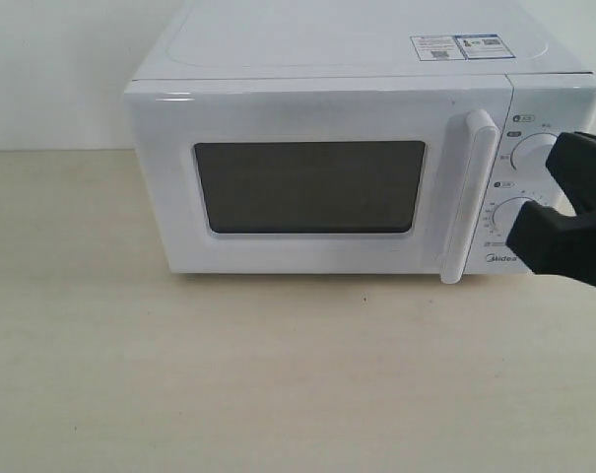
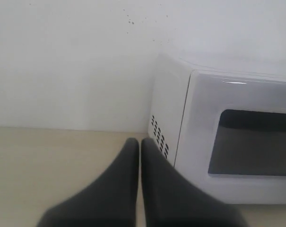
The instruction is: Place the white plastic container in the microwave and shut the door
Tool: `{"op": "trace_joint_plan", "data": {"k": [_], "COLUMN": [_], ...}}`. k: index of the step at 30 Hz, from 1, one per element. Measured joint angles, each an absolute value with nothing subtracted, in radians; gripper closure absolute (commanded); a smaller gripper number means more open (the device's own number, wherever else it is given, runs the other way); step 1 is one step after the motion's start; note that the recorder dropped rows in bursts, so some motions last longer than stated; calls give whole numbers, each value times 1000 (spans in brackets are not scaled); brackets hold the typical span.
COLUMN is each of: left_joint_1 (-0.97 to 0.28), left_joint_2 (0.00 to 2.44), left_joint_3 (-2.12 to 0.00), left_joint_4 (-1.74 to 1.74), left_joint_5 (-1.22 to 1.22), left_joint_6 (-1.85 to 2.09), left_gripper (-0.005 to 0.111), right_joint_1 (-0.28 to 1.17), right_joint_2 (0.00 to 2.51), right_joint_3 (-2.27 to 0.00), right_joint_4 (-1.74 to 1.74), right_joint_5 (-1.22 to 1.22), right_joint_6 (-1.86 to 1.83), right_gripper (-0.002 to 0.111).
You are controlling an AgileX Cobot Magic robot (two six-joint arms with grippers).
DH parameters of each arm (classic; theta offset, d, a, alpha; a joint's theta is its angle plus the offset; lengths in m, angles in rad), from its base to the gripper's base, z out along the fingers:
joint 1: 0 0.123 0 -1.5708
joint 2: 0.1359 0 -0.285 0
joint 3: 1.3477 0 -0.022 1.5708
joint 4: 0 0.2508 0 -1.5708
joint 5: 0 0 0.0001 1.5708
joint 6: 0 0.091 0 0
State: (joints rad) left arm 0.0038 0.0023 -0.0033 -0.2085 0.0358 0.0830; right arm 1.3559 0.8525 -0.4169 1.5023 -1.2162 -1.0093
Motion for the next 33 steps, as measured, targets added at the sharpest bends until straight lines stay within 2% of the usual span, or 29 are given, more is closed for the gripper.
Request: {"op": "trace_joint_plan", "data": {"k": [22,33], "left_joint_1": [39,39], "left_joint_2": [2,2], "left_joint_3": [-3,-3], "left_joint_4": [-233,-47], "left_joint_5": [267,296], "left_joint_6": [150,0], "left_gripper": [103,103], "right_joint_1": [1356,1356], "right_joint_2": [853,853], "right_joint_3": [-417,-417], "right_joint_4": [1502,1502], "right_joint_5": [-1216,-1216], "right_joint_6": [-1009,-1009], "right_gripper": [108,108]}}
